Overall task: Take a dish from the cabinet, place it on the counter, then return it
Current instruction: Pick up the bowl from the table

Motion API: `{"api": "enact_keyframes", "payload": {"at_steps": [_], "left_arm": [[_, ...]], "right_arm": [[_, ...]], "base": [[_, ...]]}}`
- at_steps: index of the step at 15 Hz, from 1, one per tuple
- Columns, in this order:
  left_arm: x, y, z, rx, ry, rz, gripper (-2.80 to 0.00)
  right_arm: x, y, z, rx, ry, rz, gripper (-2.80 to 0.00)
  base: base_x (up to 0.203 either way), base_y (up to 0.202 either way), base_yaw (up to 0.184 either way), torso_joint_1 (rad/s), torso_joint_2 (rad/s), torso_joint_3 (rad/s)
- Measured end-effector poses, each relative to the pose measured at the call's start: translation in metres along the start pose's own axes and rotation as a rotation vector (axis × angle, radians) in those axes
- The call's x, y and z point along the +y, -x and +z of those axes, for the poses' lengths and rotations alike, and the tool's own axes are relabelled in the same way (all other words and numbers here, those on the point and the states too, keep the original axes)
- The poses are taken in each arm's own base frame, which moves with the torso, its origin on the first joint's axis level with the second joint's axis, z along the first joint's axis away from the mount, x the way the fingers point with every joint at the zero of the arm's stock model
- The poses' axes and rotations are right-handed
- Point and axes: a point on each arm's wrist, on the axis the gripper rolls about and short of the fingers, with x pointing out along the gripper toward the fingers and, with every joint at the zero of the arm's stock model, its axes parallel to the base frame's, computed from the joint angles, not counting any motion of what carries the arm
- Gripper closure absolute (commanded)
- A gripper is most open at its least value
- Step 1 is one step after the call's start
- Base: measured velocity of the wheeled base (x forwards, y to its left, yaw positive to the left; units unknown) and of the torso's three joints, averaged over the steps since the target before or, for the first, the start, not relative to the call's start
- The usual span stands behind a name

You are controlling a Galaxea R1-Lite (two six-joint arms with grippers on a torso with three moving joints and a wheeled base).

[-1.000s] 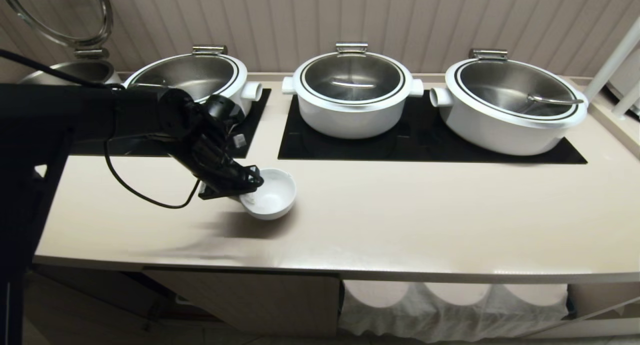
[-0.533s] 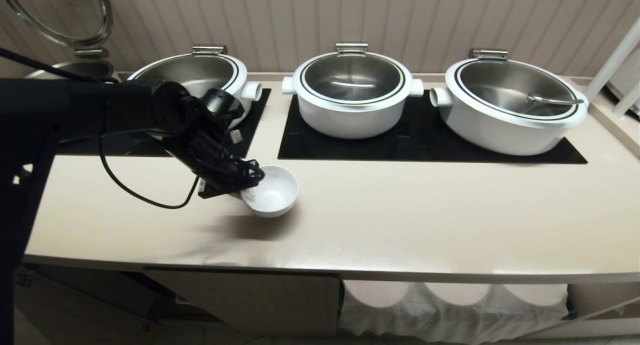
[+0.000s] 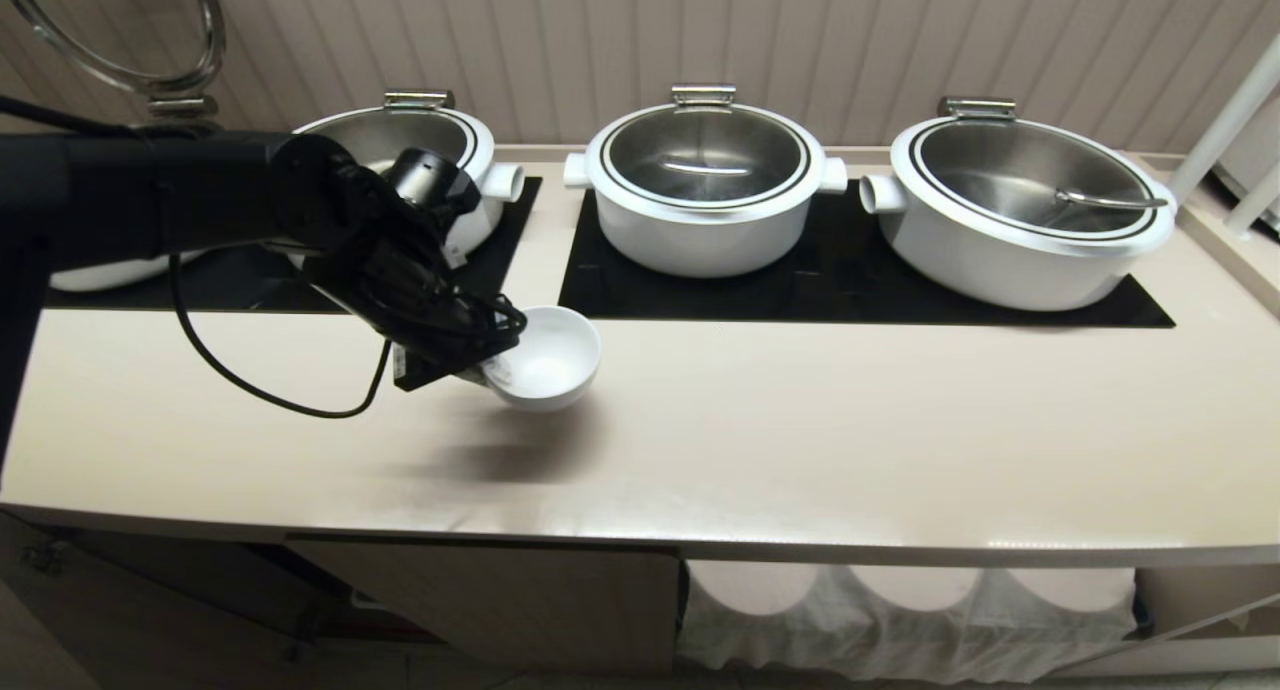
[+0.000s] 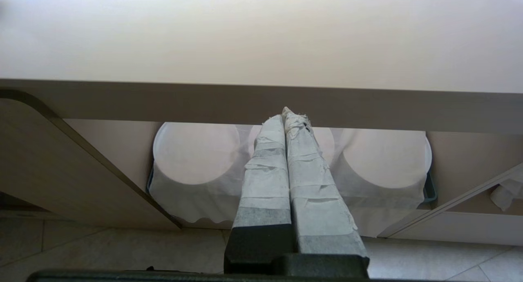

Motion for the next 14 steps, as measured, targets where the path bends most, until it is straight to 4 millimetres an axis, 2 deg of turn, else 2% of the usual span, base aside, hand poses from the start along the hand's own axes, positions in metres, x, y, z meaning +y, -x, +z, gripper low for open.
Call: {"api": "enact_keyframes", "payload": {"at_steps": [7, 14], "left_arm": [[0.007, 0.026, -0.015, 0.022, 0.055, -0.043, 0.0], [0.029, 0.058, -0.049, 0.029, 0.062, -0.059, 0.0]], "right_arm": [[0.0, 0.0, 0.0, 0.0, 0.0, 0.0, 0.0], [0.0, 0.0, 0.0, 0.0, 0.0, 0.0, 0.0]], "base": [[0.0, 0.0, 0.0, 0.0, 0.0, 0.0], [0.0, 0.0, 0.0, 0.0, 0.0, 0.0]]}}
